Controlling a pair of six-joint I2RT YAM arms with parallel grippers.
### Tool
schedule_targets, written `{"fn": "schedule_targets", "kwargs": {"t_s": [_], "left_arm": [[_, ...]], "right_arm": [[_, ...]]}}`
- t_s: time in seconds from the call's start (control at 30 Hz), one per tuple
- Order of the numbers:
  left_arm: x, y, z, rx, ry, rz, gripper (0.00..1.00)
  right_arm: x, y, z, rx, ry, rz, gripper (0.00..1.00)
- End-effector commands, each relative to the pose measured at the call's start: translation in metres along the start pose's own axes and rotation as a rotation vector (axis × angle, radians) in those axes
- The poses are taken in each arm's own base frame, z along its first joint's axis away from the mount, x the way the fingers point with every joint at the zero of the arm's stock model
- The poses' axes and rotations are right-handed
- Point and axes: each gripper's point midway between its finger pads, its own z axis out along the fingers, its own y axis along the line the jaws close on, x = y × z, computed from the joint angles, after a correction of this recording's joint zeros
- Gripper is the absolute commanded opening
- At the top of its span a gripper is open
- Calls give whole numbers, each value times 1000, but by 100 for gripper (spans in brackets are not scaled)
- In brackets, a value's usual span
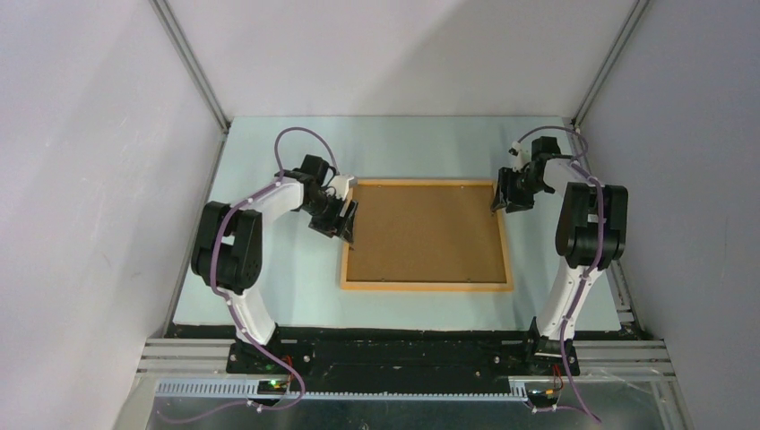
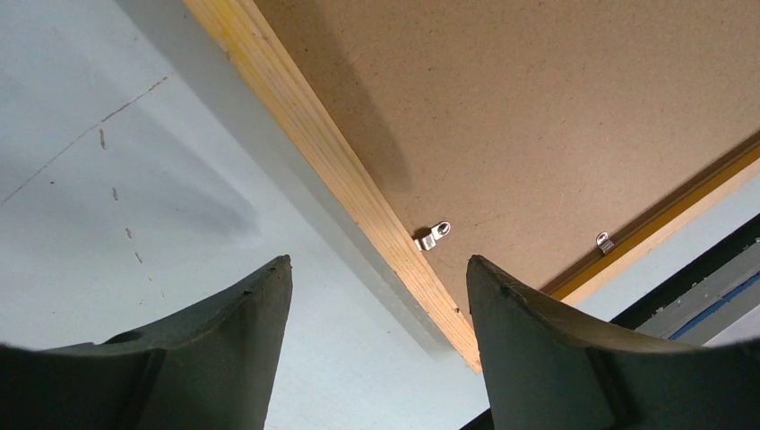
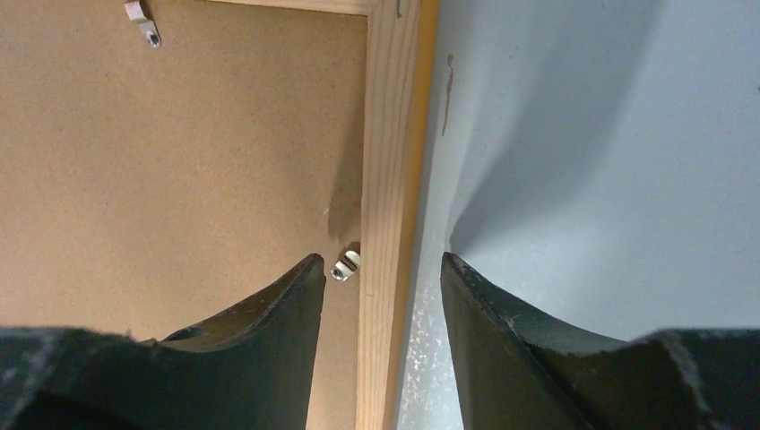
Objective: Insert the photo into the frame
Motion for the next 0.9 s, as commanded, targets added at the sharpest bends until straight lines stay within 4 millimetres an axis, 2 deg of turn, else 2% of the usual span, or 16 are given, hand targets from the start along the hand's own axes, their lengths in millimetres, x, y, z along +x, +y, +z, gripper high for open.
{"fn": "schedule_targets", "kwargs": {"t_s": [0.0, 0.27, 0.53, 0.67, 0.87], "left_arm": [[-16, 4, -5, -20, -47, 4, 76], [-18, 6, -1, -23, -46, 0, 76], [-32, 19, 3, -78, -53, -35, 71], [-44, 21, 5, -78, -65, -46, 67], [-56, 24, 13, -78, -69, -84, 56]], "right_arm": [[-18, 3, 5, 36, -33, -12, 55], [-15, 5, 14, 56, -17, -24, 54], [-13, 6, 10, 43, -15, -17, 53], [-10, 9, 8, 23, -14, -17, 53], [-8, 9, 7, 18, -13, -16, 53]]}}
